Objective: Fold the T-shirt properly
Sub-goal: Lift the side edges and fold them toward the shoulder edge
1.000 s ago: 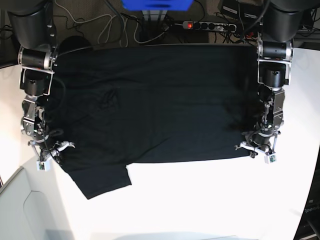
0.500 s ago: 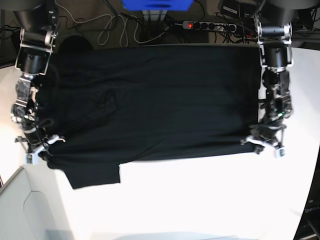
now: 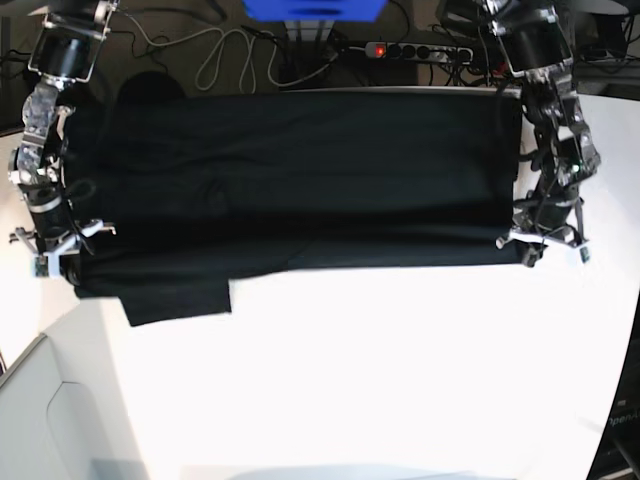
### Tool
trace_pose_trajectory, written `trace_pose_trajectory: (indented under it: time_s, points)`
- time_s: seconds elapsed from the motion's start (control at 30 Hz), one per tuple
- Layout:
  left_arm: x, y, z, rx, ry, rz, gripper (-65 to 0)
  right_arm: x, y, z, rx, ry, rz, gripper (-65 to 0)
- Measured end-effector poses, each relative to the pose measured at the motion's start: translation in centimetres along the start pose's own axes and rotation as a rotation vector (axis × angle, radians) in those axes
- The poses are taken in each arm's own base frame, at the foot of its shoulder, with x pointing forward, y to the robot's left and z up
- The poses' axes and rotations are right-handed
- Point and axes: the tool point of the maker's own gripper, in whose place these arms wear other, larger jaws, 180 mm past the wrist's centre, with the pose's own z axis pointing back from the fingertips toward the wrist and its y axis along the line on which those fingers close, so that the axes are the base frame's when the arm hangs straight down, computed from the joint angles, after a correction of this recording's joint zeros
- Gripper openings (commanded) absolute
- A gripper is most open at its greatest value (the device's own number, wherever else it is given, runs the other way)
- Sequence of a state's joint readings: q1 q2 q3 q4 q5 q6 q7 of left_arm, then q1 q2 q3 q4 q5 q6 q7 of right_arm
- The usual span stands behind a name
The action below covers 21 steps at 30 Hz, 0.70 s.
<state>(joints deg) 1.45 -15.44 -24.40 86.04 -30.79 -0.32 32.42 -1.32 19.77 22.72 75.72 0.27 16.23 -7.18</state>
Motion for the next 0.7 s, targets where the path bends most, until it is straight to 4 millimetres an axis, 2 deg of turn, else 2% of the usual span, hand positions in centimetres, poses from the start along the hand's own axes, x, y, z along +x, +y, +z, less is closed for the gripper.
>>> trace_pose_trajectory:
  time_s: [0.1,0.3,0.53,0.6,0.67,0.7]
  points:
    - [-1.6,0.5,1.2,0.017,0.013,0.017,-65.0,-2.0,0.0,1.1,0.001,0.047,0.007,-64.9]
    - [-6.9,1.5,2.7,0.049,0.121,0.049,-65.0,-4.9,0.4,2.6,0.012,0.109,0.011,-64.9]
    - [-7.9,1.9,3.2,0.058,0.138,0.050,-65.0,-5.8,0.6,2.9,0.016,0.147,0.014,-64.4]
    - [-8.1,2.0,3.3,0.060,0.146,0.049,-65.0,-7.0,0.6,3.1,0.016,0.219,0.016,-59.3]
    - [-8.1,2.0,3.3,0.060,0.145,0.049,-64.2,-7.6,0.6,3.2,0.015,0.252,0.016,-50.7]
    - [-8.1,2.0,3.3,0.060,0.145,0.049,-60.3,-7.5,0.5,3.2,0.014,0.253,0.016,-45.6]
